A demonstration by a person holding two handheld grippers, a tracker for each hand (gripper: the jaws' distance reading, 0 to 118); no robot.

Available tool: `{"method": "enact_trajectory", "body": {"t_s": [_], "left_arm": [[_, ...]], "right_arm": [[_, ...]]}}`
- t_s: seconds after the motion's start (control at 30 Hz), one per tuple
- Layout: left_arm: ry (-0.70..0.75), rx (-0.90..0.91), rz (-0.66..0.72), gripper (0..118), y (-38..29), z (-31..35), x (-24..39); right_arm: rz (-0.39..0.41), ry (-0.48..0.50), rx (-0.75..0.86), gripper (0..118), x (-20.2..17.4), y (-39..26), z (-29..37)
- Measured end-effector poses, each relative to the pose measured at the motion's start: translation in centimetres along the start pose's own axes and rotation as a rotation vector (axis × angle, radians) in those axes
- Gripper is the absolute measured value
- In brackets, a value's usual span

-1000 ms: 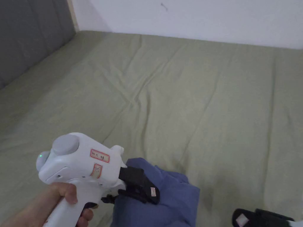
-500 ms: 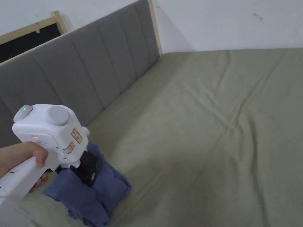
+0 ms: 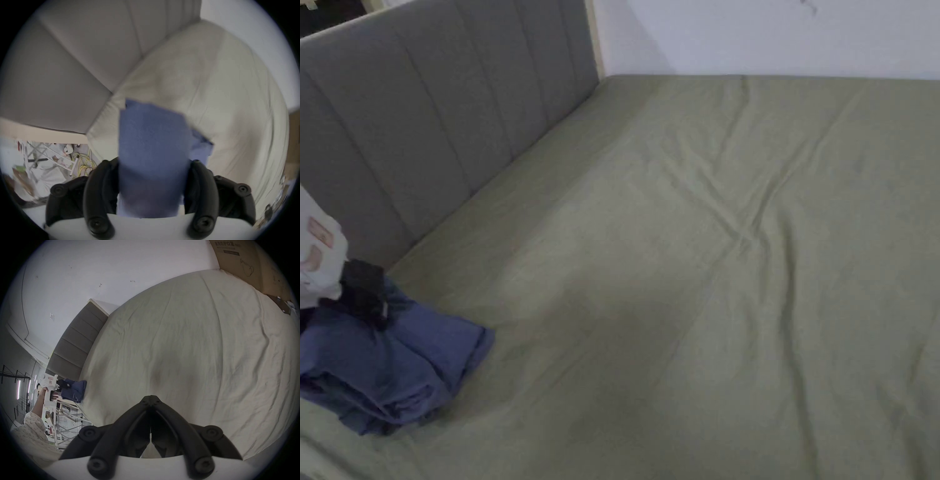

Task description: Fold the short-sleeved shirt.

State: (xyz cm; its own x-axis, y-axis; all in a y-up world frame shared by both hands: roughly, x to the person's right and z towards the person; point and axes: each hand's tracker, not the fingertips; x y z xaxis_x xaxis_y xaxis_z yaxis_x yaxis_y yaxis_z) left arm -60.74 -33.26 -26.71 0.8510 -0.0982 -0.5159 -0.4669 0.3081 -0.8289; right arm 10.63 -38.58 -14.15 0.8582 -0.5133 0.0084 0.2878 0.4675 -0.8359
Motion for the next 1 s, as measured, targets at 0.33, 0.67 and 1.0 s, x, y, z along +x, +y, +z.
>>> {"method": "enact_trajectory", "body": {"t_s": [0.33, 0.67, 1.0], "left_arm": [[-0.304, 0.809, 0.151, 114, -4.8, 20.9, -0.5], [-0.775, 0.929, 0.027, 2, -27.0, 21.1, 13.7], [-0.623, 1.064, -0.262, 2, -41.9, 23.2, 24.7]], "right_arm": [[0.020, 0.043, 0.137, 0, -0.3, -0.4, 6.7], [0.265, -0.069, 0.498, 0, -2.0, -5.7, 14.4], [0.419, -0.234, 0.803, 0, -1.9, -9.6, 20.4]]}}
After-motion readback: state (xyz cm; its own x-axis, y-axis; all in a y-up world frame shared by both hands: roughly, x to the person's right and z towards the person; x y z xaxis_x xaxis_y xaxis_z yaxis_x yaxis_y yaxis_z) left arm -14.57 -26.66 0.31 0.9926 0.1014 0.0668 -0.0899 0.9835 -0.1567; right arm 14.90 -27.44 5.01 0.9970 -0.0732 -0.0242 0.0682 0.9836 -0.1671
